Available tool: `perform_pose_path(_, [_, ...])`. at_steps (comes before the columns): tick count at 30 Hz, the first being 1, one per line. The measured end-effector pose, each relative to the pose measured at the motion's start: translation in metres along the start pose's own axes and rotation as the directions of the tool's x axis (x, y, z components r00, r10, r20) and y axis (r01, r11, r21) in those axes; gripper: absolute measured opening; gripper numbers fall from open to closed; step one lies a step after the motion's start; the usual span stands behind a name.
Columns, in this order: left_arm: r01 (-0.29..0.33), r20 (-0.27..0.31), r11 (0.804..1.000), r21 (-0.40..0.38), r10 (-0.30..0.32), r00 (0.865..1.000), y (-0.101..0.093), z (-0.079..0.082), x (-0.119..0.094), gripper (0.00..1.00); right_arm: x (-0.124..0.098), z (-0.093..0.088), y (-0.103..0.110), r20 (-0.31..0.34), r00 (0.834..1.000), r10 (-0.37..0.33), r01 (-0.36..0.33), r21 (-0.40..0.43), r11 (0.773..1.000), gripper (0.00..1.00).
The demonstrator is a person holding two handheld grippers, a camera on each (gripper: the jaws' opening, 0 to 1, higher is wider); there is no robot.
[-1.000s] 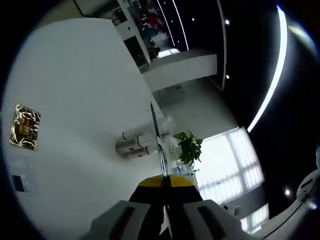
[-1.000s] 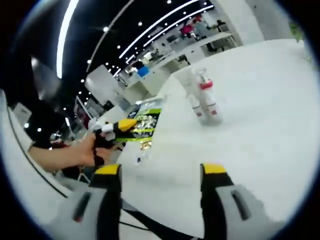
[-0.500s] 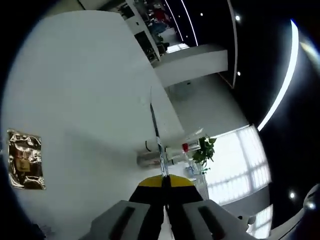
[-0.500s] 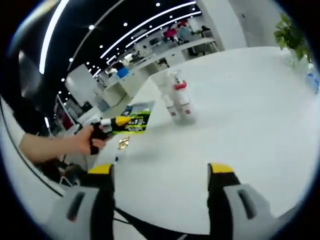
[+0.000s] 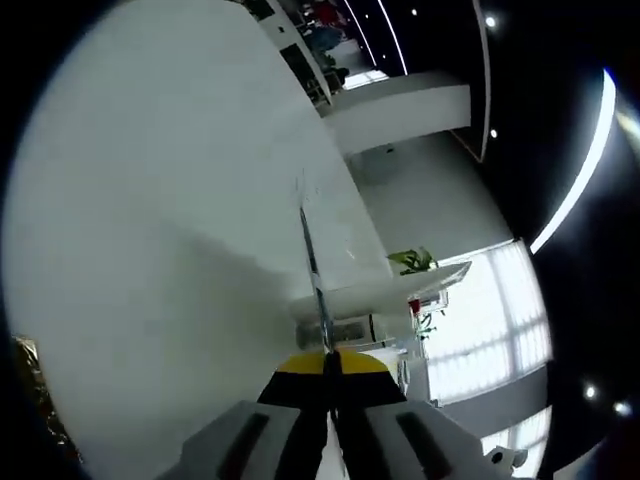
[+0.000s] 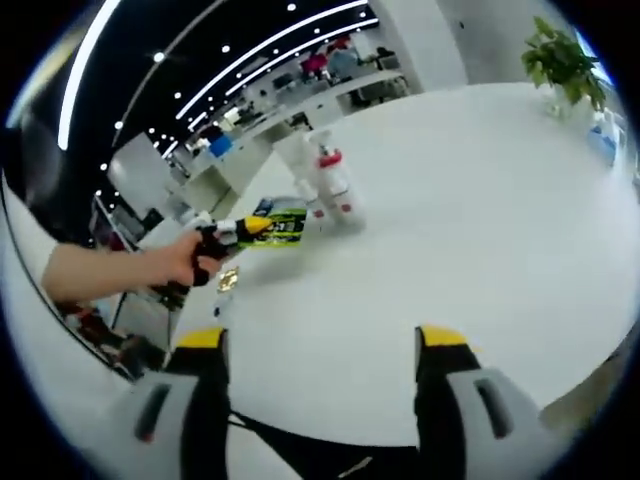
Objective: Arrange the skincare products in the storage area until every visible bottle or jar stands upright without overlapping.
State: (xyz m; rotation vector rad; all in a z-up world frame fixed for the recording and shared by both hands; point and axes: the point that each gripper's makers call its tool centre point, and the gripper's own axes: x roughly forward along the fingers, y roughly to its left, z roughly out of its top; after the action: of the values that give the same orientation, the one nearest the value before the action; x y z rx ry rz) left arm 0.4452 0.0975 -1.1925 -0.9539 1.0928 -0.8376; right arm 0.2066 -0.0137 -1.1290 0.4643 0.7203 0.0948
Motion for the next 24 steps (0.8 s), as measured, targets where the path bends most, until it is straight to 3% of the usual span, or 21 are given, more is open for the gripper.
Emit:
perform_pose_path(4, [-0.021, -0.010, 1.000, 0.001, 0.021, 1.000, 0.004, -0.002, 0.008, 0.00, 0.000, -0.001, 0.000, -0.006, 1.000, 0.001, -0.001, 0.004, 1.000, 0.74])
perform_pose_path(8, [-0.087, -0.007, 0.996, -0.008, 0.087, 0.996, 0.019, 0.002, 0.013, 0.00, 0.000, -0.004, -0.003, -0.015, 1.000, -0.004, 0.005, 0.008, 1.000, 0.74])
perform_pose_path(15, [-0.160, -0.012, 0.986, 0.042, 0.161, 0.987, 0.035, 0.005, 0.013, 0.01, 0.002, -0.003, -0.009, -0.017, 1.000, -0.003, 0.003, 0.031, 1.000, 0.73])
perform_pose_path(17, [-0.155, -0.018, 0.988, 0.029, 0.155, 0.988, 0.034, 0.005, 0.013, 0.01, 0.003, -0.002, -0.007, -0.017, 1.000, 0.004, -0.003, 0.020, 1.000, 0.72])
perform_pose_path(24, [-0.254, -0.047, 0.966, 0.042, 0.256, 0.966, 0.049, 0.004, 0.005, 0.04, 0.007, 0.003, -0.006, -0.011, 1.000, 0.029, -0.028, 0.007, 1.000, 0.72])
